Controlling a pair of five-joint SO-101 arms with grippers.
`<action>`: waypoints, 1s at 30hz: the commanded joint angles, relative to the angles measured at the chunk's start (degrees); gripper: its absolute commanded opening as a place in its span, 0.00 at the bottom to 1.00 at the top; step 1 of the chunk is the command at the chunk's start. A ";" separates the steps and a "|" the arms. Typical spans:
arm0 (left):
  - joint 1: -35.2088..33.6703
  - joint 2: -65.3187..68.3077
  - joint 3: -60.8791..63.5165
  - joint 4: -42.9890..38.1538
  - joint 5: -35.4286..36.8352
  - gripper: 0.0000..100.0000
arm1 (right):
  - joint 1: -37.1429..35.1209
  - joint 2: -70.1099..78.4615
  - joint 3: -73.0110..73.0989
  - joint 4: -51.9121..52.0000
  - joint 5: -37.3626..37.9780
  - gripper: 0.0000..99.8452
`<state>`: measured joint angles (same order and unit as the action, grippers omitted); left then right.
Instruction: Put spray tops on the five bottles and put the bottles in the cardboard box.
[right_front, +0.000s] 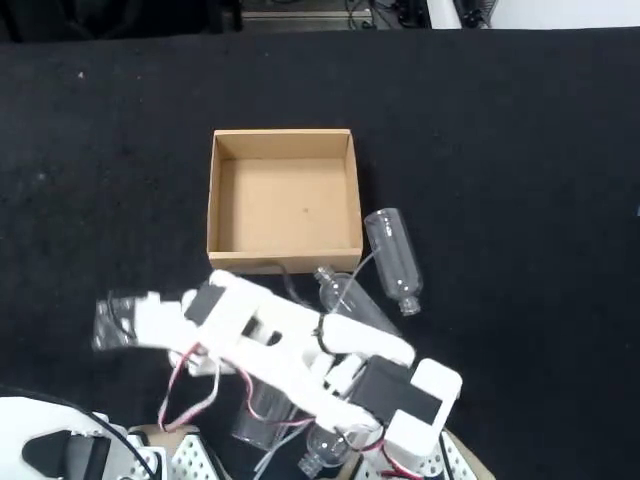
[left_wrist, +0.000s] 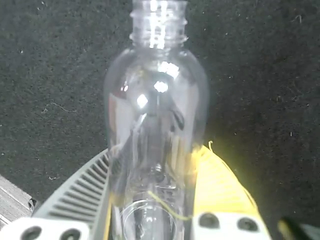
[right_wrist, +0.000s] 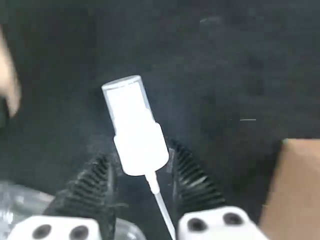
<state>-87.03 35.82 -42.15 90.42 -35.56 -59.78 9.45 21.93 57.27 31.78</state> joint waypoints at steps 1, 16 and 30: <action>0.04 -0.62 -3.30 0.18 0.53 0.03 | 2.46 -0.22 -7.60 -0.88 -6.33 0.02; -0.04 -0.62 -3.56 0.18 0.53 0.03 | 1.93 12.18 -20.35 9.93 -17.67 0.23; 0.13 -0.62 -3.12 0.18 0.53 0.03 | 0.70 23.34 -33.01 16.70 -9.41 0.24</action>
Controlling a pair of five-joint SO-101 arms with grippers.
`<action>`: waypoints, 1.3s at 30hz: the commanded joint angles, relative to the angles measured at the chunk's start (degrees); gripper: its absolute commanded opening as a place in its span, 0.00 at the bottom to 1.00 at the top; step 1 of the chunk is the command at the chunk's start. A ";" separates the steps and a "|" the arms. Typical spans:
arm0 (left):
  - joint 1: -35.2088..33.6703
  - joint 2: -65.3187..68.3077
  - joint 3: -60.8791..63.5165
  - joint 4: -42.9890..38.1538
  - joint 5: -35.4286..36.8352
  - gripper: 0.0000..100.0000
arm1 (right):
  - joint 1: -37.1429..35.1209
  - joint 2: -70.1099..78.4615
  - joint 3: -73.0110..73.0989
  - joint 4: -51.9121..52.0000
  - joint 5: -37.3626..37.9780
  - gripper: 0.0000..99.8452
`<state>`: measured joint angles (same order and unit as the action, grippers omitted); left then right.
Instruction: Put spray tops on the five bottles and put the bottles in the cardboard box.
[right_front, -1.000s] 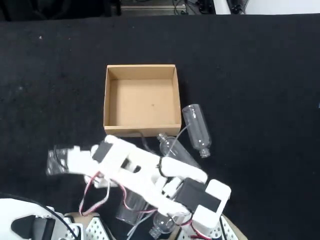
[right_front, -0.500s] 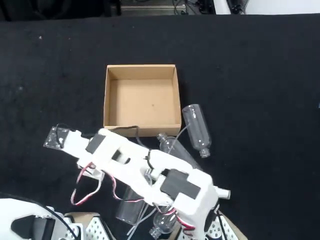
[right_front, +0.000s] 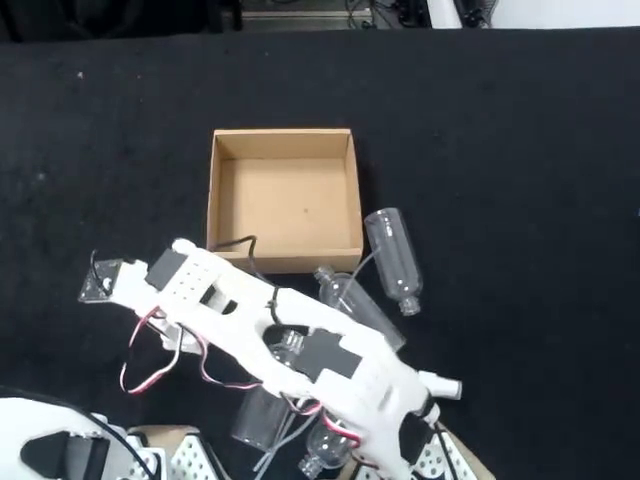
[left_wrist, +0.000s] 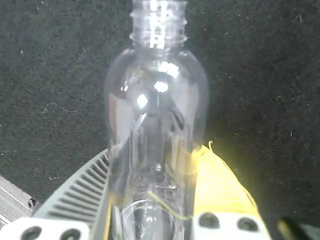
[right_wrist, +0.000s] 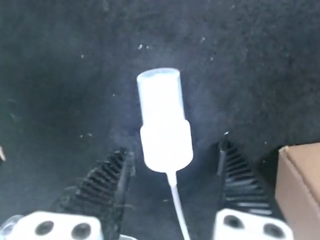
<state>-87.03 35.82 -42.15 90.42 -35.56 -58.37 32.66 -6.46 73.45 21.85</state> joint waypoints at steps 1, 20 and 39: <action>0.13 -0.62 -3.12 0.18 0.53 0.03 | -0.97 0.22 -5.58 1.23 0.44 0.24; 0.04 -0.62 -3.12 0.18 -1.41 0.03 | -1.76 4.09 -8.13 3.25 -0.53 0.19; 1.45 -1.85 -5.93 4.75 -1.41 0.03 | -1.67 -8.92 -6.90 3.87 -3.43 0.01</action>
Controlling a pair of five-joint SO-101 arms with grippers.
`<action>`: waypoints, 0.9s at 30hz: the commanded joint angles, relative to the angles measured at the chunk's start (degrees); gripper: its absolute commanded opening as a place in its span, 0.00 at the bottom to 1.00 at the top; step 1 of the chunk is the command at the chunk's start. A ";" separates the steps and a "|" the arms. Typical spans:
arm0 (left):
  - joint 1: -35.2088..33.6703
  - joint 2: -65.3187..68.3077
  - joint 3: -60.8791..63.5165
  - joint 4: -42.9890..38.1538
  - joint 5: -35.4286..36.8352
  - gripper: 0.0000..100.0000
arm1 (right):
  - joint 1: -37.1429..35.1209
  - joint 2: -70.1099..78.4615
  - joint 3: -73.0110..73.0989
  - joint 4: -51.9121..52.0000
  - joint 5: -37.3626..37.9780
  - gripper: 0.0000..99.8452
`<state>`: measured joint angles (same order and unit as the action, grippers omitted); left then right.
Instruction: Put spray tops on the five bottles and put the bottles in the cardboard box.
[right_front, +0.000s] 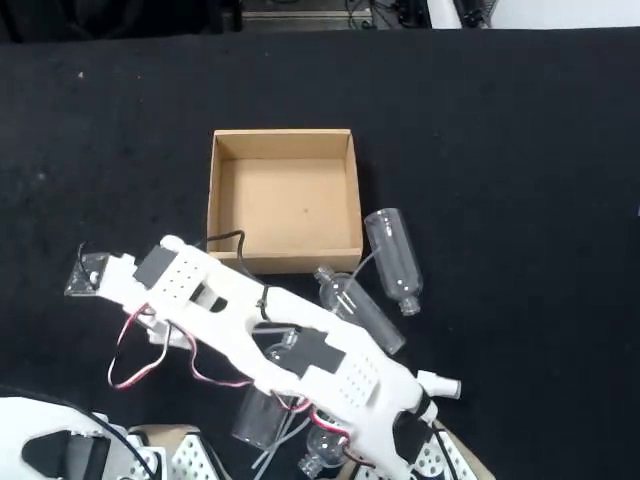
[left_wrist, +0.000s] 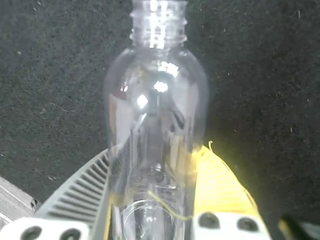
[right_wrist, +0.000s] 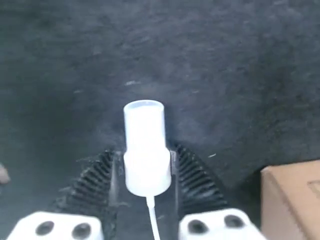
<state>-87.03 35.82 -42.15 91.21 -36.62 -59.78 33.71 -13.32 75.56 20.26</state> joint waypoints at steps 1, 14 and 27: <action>1.98 -2.11 -7.08 5.63 -0.35 0.03 | 0.09 -12.44 -0.04 2.37 -2.29 0.01; 8.66 -13.19 -1.80 9.58 2.73 0.03 | 12.31 -43.21 -0.04 4.57 -5.45 0.01; 23.87 -52.04 46.37 -8.09 9.49 0.03 | 23.65 -56.66 -1.19 0.88 -13.19 0.01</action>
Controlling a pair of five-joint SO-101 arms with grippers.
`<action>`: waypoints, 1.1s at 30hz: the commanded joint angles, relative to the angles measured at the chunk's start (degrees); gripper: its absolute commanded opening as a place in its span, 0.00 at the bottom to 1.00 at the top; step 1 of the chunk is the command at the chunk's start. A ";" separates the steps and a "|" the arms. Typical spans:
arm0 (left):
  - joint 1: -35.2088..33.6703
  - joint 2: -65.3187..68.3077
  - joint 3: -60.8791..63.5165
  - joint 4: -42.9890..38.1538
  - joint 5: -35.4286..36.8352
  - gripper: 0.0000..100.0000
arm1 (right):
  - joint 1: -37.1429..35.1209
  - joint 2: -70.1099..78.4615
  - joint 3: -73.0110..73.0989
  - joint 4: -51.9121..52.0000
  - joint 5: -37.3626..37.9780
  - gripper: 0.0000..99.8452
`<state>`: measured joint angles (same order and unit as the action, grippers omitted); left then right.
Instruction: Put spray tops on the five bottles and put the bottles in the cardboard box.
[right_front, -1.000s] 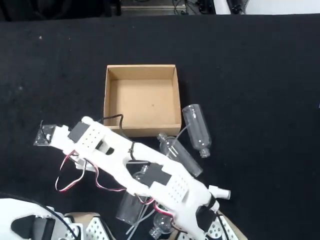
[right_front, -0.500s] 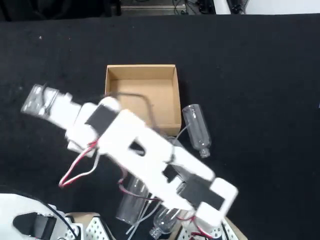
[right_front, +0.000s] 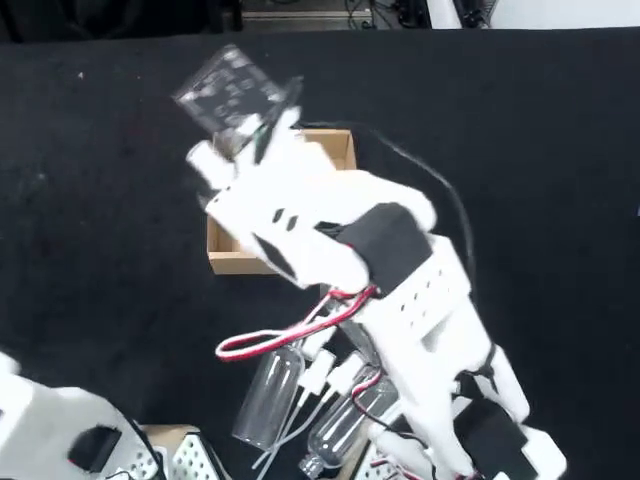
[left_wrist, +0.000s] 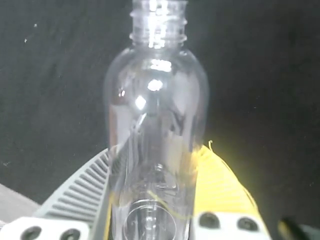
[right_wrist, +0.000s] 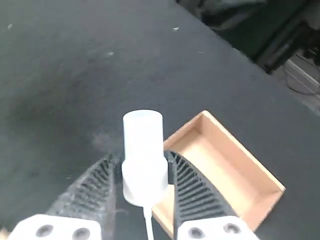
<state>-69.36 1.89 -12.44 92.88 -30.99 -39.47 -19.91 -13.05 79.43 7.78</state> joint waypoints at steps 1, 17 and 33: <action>8.40 -22.51 21.76 -12.57 5.45 0.03 | 4.57 -3.38 -1.45 -3.69 -0.70 0.01; 52.44 -71.47 63.96 -42.29 31.03 0.03 | 15.12 -10.68 -1.19 -18.29 -18.02 0.01; 81.01 -101.27 97.27 -63.91 31.38 0.03 | 14.95 -16.84 4.18 -21.80 -18.90 0.01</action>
<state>6.07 -92.09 80.48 32.57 -0.04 -25.49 -35.30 -10.15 61.67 -10.51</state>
